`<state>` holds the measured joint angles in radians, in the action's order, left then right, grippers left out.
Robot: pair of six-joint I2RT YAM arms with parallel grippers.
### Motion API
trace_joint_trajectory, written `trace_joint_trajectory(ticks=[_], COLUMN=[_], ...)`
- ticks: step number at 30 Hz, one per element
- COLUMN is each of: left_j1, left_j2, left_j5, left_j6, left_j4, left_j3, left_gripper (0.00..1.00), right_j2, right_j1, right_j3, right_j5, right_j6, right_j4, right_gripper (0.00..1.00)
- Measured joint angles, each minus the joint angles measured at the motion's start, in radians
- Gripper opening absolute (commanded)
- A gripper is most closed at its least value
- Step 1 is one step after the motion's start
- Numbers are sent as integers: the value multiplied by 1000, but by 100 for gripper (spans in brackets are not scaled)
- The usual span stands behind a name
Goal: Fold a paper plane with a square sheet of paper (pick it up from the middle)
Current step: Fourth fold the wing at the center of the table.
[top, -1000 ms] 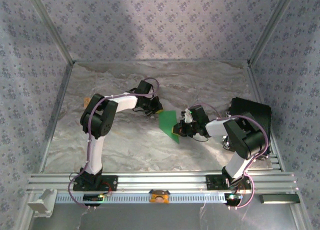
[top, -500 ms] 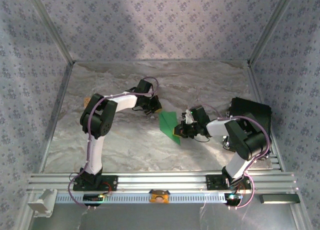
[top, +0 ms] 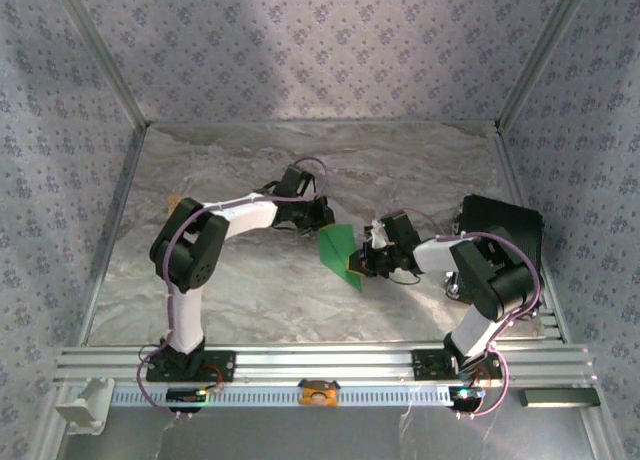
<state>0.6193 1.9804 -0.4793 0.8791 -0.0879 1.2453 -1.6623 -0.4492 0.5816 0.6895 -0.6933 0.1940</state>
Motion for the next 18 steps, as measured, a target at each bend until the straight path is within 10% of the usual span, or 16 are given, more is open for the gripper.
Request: trace_joint_trajectory(ticks=[18], left_j1=[5], left_j2=[89], left_j5=[-30], left_j6=[-53], left_j4=[22], left_j3=[4], left_gripper=[1], right_j2=[33], right_j1=[-12], right_j3=[92], right_j5=[-33], right_j6=[11], right_j4=[-166], right_gripper=[0])
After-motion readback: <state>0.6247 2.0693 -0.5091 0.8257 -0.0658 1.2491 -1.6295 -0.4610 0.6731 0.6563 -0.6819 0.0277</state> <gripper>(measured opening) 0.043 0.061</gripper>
